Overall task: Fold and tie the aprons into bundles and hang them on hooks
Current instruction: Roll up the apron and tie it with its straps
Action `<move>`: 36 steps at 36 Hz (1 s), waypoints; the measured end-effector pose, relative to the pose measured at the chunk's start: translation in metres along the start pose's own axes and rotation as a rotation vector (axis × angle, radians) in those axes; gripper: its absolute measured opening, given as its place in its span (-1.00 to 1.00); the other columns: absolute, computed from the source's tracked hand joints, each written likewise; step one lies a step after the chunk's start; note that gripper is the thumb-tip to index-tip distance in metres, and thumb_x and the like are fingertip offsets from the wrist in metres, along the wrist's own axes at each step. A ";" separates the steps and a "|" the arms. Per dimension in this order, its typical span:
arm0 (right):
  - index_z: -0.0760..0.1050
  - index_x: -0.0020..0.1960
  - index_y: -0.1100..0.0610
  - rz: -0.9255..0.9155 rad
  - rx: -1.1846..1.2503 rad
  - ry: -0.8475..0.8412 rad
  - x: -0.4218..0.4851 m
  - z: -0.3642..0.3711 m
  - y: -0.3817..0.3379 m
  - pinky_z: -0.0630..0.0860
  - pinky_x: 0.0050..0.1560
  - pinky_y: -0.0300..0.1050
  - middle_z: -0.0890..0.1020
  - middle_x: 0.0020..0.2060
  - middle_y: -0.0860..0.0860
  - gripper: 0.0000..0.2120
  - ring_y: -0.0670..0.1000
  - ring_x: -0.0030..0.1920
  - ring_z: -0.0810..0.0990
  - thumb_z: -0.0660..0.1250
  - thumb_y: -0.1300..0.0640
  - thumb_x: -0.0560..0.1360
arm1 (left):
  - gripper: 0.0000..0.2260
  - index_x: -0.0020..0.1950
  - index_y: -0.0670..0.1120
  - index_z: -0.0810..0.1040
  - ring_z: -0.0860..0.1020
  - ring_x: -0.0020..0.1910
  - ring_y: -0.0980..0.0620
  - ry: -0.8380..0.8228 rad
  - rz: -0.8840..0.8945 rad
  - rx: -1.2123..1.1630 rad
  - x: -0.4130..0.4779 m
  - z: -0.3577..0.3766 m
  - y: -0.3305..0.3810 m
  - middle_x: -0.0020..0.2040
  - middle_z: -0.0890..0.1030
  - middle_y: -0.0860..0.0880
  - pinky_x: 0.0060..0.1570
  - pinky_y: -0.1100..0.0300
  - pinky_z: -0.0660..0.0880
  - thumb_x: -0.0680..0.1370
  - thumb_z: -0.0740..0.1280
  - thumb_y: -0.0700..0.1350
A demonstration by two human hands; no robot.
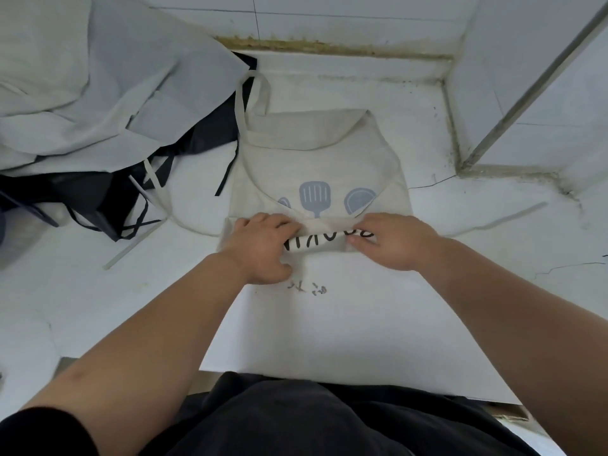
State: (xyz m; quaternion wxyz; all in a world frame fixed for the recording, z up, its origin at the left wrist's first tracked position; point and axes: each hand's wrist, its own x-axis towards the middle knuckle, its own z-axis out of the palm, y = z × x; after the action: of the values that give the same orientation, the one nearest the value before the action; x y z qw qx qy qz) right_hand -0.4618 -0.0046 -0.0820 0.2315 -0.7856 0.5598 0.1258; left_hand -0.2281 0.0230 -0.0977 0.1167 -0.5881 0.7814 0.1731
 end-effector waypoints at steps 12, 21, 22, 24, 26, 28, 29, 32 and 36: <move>0.45 -0.04 -0.04 0.098 -0.002 -0.314 0.028 -0.057 -0.001 0.36 -0.23 -0.20 0.52 -0.08 -0.01 -0.86 -0.01 -0.12 0.48 0.21 0.19 0.50 | -0.87 -0.24 -0.12 0.49 0.44 -0.18 -0.01 -0.231 -0.257 -0.604 0.027 -0.059 -0.020 -0.16 0.51 -0.07 -0.19 0.17 0.33 0.51 0.27 -0.18; 0.48 -0.18 0.10 0.207 0.049 -0.168 0.063 -0.071 0.019 0.36 -0.26 -0.14 0.53 -0.19 0.03 -0.84 0.05 -0.18 0.50 0.34 0.01 0.43 | -0.75 -0.16 -0.18 0.56 0.51 -0.18 -0.09 -0.230 -0.502 -0.745 0.049 -0.071 -0.060 -0.12 0.55 -0.09 -0.15 0.13 0.41 0.24 0.38 -0.07; 0.50 -0.11 0.09 0.220 0.052 -0.134 0.065 -0.071 0.023 0.39 -0.22 -0.14 0.54 -0.15 0.02 -0.80 0.05 -0.12 0.51 0.36 -0.04 0.42 | -0.73 -0.06 -0.20 0.60 0.55 -0.14 -0.10 -0.215 -0.522 -0.791 0.052 -0.069 -0.067 -0.08 0.58 -0.10 -0.11 0.12 0.46 0.31 0.41 -0.10; 0.49 0.02 0.08 0.251 0.024 -0.090 0.069 -0.068 0.029 0.39 -0.12 -0.11 0.52 -0.08 -0.01 -0.68 0.04 -0.05 0.48 0.36 -0.13 0.43 | -0.78 0.03 -0.19 0.61 0.59 -0.08 -0.09 -0.147 -0.535 -0.831 0.056 -0.065 -0.077 -0.01 0.61 -0.10 -0.06 0.11 0.52 0.42 0.43 -0.14; 0.43 0.15 0.05 0.279 -0.025 -0.039 0.073 -0.062 0.033 0.37 -0.06 -0.08 0.48 -0.04 -0.02 -0.59 0.05 -0.01 0.44 0.33 -0.19 0.45 | -0.78 0.04 -0.13 0.58 0.56 -0.04 -0.07 -0.033 -0.532 -0.763 0.060 -0.057 -0.082 0.04 0.59 -0.10 -0.07 0.11 0.50 0.45 0.44 -0.10; 0.35 0.29 0.02 0.277 -0.120 0.060 0.075 -0.053 0.031 0.35 0.07 -0.02 0.48 0.10 0.04 -0.52 0.10 0.11 0.45 0.30 -0.20 0.48 | -0.63 0.23 -0.10 0.48 0.48 0.13 -0.11 0.047 -0.561 -0.575 0.061 -0.049 -0.076 0.18 0.50 -0.11 0.02 0.09 0.45 0.46 0.41 -0.05; 0.31 0.35 0.01 0.267 -0.172 0.128 0.075 -0.047 0.028 0.31 0.17 0.02 0.45 0.20 0.07 -0.49 0.14 0.20 0.42 0.28 -0.18 0.49 | -0.52 0.35 -0.08 0.37 0.40 0.23 -0.14 0.073 -0.573 -0.445 0.060 -0.044 -0.070 0.27 0.41 -0.13 0.11 0.06 0.41 0.47 0.39 -0.04; 0.20 0.47 -0.02 0.181 -0.232 0.291 0.073 -0.027 0.011 0.01 0.41 0.11 0.25 0.43 0.10 -0.51 0.18 0.40 0.21 0.15 -0.10 0.57 | -0.33 0.54 -0.03 0.04 0.12 0.43 -0.17 0.233 -0.409 -0.021 0.056 -0.035 -0.038 0.50 0.09 -0.14 0.33 -0.02 0.18 0.51 0.31 -0.07; 0.01 0.54 -0.05 0.005 -0.098 0.119 0.075 0.000 -0.020 -0.21 0.47 0.08 0.02 0.54 0.02 -0.49 0.12 0.50 0.03 -0.08 -0.13 0.62 | -0.45 0.58 0.07 -0.12 -0.16 0.55 -0.02 0.101 0.054 0.006 0.060 -0.014 0.005 0.59 -0.13 0.01 0.47 -0.06 -0.20 0.64 0.06 0.03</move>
State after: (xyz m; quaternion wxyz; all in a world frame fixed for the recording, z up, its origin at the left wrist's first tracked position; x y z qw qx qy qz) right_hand -0.4176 -0.0611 -0.1117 0.1586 -0.8006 0.5679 0.1067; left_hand -0.2495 -0.0339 -0.1074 0.0742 -0.5746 0.8023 0.1438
